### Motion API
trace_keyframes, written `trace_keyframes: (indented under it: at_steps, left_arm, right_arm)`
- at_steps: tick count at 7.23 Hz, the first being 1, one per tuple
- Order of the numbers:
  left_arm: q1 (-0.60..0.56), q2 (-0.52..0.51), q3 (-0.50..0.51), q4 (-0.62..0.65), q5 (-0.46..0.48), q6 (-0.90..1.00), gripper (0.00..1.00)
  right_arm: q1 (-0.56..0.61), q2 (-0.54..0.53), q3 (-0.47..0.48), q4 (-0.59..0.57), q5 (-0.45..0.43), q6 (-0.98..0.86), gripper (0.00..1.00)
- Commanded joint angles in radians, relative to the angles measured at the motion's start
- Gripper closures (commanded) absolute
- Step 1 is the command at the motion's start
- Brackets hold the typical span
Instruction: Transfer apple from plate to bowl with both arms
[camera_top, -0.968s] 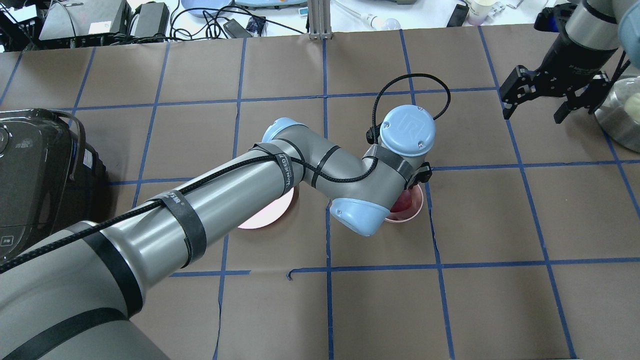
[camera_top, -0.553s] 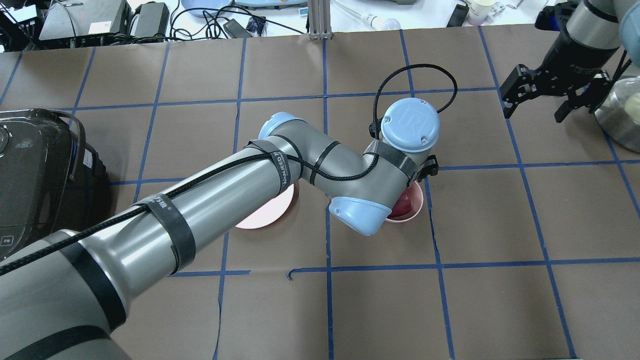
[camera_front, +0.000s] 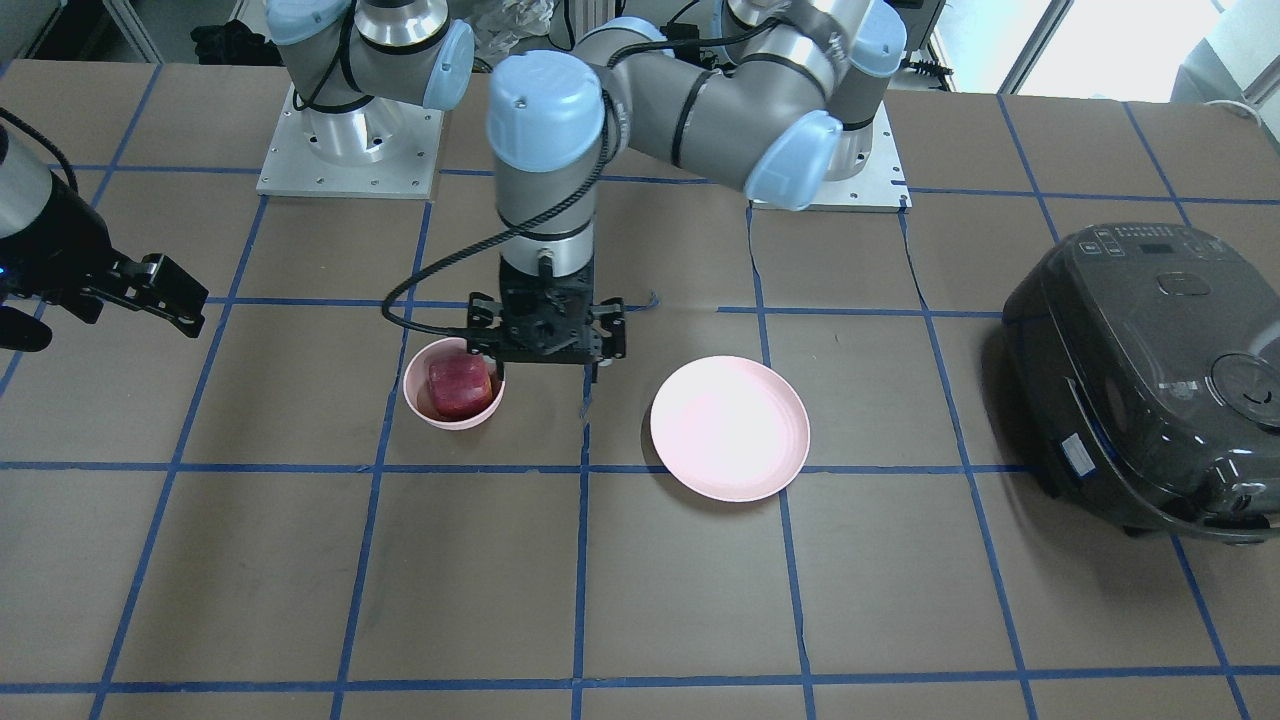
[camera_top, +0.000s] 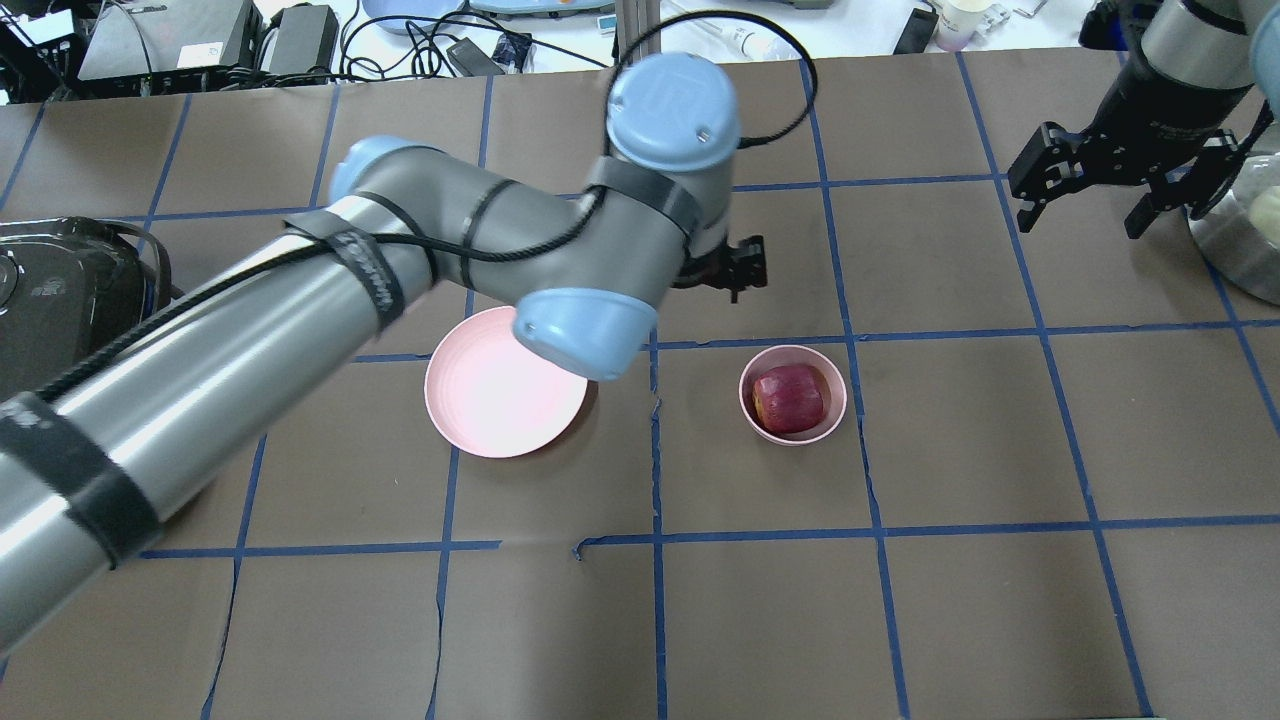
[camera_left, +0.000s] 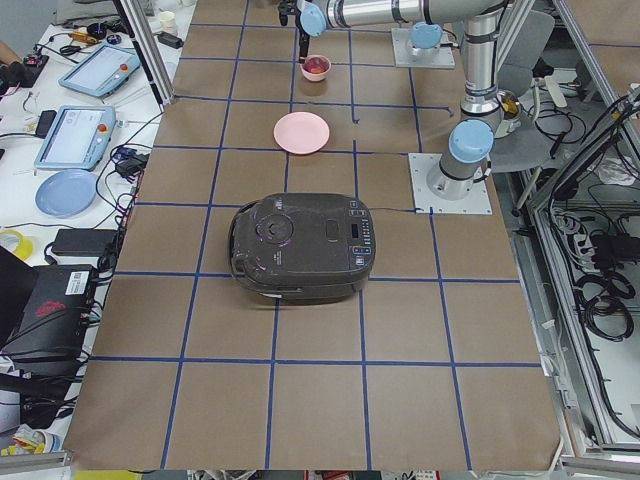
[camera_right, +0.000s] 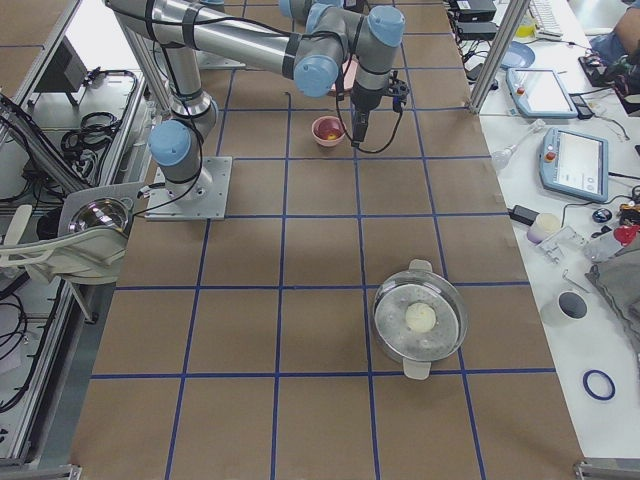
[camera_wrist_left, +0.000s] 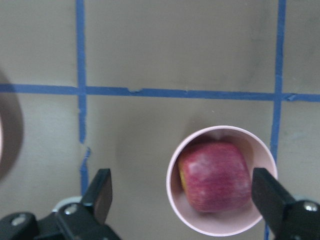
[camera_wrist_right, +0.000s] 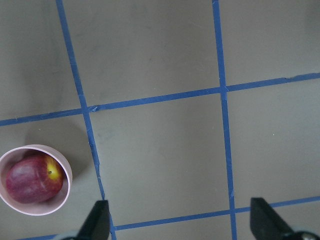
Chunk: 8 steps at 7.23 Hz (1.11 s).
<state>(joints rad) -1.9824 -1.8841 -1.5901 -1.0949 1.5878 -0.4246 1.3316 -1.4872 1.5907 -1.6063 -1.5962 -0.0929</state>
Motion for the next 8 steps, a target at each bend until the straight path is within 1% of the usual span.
trace_keyframes:
  at_steps: [1, 2, 3, 5, 7, 8]
  left_arm:
    - [0.219, 0.121, 0.002, -0.173, -0.017, 0.302, 0.00]
    - [0.337, 0.169, 0.005, -0.221, -0.049, 0.372, 0.00]
    - [0.400, 0.216, 0.015, -0.253, -0.072, 0.377, 0.00]
    - [0.412, 0.279, 0.022, -0.316, -0.052, 0.423, 0.00]
    - [0.409, 0.295, 0.027, -0.325, -0.043, 0.428, 0.00]
    - [0.418, 0.302, 0.035, -0.374, -0.040, 0.428, 0.00]
  right_arm:
    - [0.123, -0.033, -0.006, -0.004, -0.008, 0.070, 0.00]
    - [0.162, -0.065, -0.005, -0.003, -0.007, 0.117, 0.00]
    - [0.172, -0.091, 0.003, 0.011, 0.002, 0.117, 0.00]
    - [0.231, -0.099, 0.005, 0.014, -0.007, 0.122, 0.00]
    - [0.233, -0.097, 0.000, 0.014, -0.008, 0.119, 0.00]
    - [0.232, -0.097, 0.000, 0.014, -0.008, 0.119, 0.00]
